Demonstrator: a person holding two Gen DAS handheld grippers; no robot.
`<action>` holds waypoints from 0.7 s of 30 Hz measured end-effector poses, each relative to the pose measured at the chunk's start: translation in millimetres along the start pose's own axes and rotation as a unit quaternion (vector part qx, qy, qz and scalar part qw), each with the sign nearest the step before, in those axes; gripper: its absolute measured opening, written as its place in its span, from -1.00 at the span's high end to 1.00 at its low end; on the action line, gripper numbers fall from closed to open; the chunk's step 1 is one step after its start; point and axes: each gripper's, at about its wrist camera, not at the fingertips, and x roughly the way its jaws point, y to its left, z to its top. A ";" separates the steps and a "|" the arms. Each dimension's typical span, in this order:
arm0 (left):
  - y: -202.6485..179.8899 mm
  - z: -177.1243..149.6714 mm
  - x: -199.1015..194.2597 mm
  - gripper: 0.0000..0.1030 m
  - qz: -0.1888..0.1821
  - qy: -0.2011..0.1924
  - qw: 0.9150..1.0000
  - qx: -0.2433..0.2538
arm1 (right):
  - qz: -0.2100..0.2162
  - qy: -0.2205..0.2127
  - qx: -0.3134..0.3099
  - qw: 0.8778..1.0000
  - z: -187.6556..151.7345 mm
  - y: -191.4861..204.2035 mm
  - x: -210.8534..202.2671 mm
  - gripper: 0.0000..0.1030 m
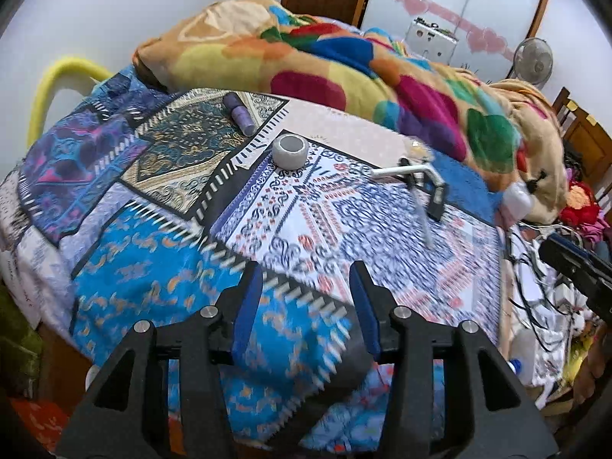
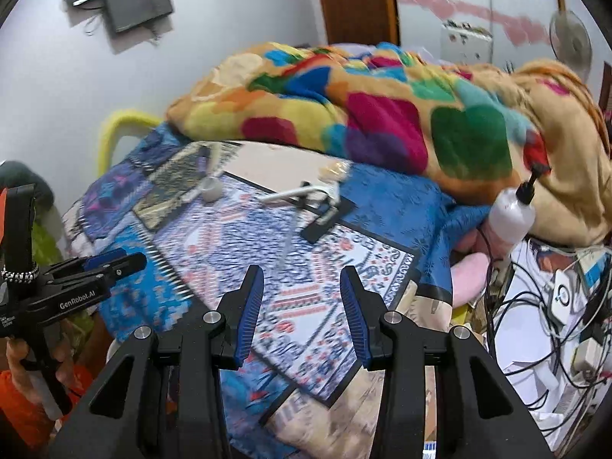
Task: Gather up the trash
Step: 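Close the left tool on the white tape roll while the right tool grasps the white razor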
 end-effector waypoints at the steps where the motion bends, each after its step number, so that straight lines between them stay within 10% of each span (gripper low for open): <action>1: 0.7 3.3 8.5 0.10 0.004 0.003 1.000 0.003 | -0.001 0.005 0.004 1.000 1.2 -4.2 6.6 0.26; 14: 8.7 56.3 87.9 0.10 0.020 0.000 1.000 0.002 | -0.004 0.040 0.041 0.998 39.6 -20.7 102.8 0.26; 21: 8.0 69.6 112.7 0.09 0.033 -0.015 0.999 0.010 | -0.073 0.026 0.015 0.997 39.4 -11.1 128.6 0.25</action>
